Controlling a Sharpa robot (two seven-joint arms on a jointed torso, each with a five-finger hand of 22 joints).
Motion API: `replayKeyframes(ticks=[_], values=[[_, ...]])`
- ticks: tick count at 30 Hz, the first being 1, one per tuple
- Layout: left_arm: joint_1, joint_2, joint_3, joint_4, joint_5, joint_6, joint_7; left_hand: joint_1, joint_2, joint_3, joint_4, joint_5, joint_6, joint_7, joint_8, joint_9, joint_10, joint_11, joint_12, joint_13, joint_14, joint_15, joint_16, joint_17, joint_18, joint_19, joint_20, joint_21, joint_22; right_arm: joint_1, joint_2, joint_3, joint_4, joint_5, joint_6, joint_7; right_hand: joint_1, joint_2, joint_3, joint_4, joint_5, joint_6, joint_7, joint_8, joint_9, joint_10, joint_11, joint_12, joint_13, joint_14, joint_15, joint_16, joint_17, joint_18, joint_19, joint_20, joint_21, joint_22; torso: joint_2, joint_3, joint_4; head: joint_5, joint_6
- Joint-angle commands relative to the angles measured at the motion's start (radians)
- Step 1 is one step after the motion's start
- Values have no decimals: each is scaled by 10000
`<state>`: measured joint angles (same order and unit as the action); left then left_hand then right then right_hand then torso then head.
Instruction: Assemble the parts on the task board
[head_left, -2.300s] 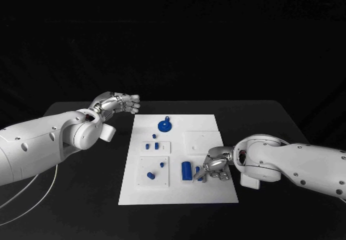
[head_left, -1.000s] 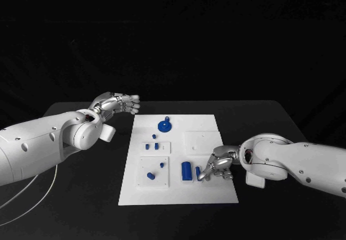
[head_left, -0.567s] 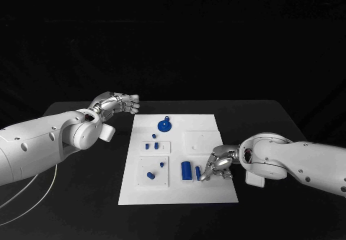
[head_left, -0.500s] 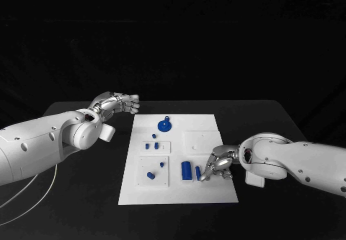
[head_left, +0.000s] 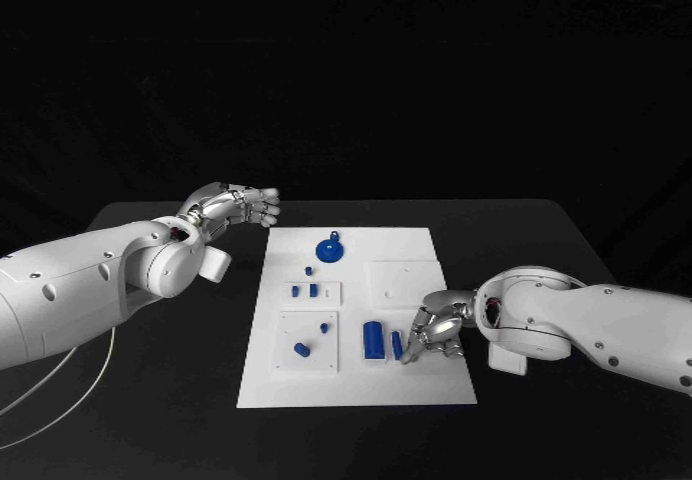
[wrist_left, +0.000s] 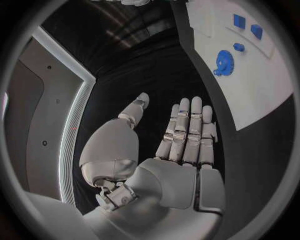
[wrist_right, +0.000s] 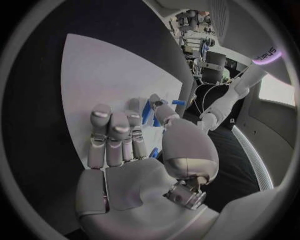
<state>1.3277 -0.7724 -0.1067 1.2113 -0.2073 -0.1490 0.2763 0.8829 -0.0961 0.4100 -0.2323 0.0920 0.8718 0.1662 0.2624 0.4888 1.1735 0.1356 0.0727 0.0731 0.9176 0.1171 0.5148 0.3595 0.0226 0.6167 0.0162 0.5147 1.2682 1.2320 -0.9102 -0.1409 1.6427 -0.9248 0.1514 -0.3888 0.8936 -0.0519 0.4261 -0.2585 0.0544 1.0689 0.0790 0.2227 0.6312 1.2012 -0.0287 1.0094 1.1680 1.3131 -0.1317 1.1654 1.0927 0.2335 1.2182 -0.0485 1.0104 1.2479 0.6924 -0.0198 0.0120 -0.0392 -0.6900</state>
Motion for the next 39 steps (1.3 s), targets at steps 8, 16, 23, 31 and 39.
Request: replayKeyframes(ticks=[8,16,23,31,39], values=[[7,4,6,18,45,128,49,-34,37,15,51,23,-67,-16,34,-11,-46,3,-16,-6,38,18,-64,21,171,32,26,-42,19,-74,54,-63,-32,-393,-258,-572,-321,64,971,427,-53,78,7,-44,-156,94,-29,-23,4,83,-29,-29,-3,283,45,43,71,6,0,8,-3,-9,-20],[7,3,5,25,39,156,22,-39,65,23,68,26,-66,-17,37,-13,-44,3,-15,-6,41,19,-71,32,171,35,27,-47,25,-74,96,-64,-23,-281,-169,-828,-432,-62,1639,617,-54,90,5,-7,-125,124,-31,-12,13,93,-24,-10,-4,283,55,65,137,27,-1,3,-5,-6,-31],[7,-2,4,32,20,197,-23,-34,70,28,70,20,-67,-17,38,-14,-44,2,-15,-6,41,19,-76,38,171,35,26,-51,29,-74,136,-64,-27,-183,-90,-1296,-369,-29,2162,404,497,90,25,-6,-142,138,-11,-10,15,113,3,-4,-21,283,46,102,187,45,1,1,0,-1,-45],[7,-2,3,39,-3,195,-33,34,93,58,46,31,-71,-18,42,-18,-47,2,-16,-6,42,18,-96,65,172,33,25,-64,46,-74,165,-64,-14,-168,-49,-1531,-568,-32,2380,110,1207,103,32,9,-157,155,-1,-3,16,132,18,8,-37,283,64,152,243,49,-4,1,2,0,-32],[7,10,3,29,-3,187,-21,50,103,66,41,43,-71,-17,44,-20,-48,3,-16,-6,43,19,-103,74,171,33,26,-69,53,-74,103,-64,-39,-81,-48,-1089,-775,-248,2298,50,989,75,46,3,-166,144,15,-11,14,131,28,-2,-55,283,66,167,246,33,-1,5,-5,-1,-7]])
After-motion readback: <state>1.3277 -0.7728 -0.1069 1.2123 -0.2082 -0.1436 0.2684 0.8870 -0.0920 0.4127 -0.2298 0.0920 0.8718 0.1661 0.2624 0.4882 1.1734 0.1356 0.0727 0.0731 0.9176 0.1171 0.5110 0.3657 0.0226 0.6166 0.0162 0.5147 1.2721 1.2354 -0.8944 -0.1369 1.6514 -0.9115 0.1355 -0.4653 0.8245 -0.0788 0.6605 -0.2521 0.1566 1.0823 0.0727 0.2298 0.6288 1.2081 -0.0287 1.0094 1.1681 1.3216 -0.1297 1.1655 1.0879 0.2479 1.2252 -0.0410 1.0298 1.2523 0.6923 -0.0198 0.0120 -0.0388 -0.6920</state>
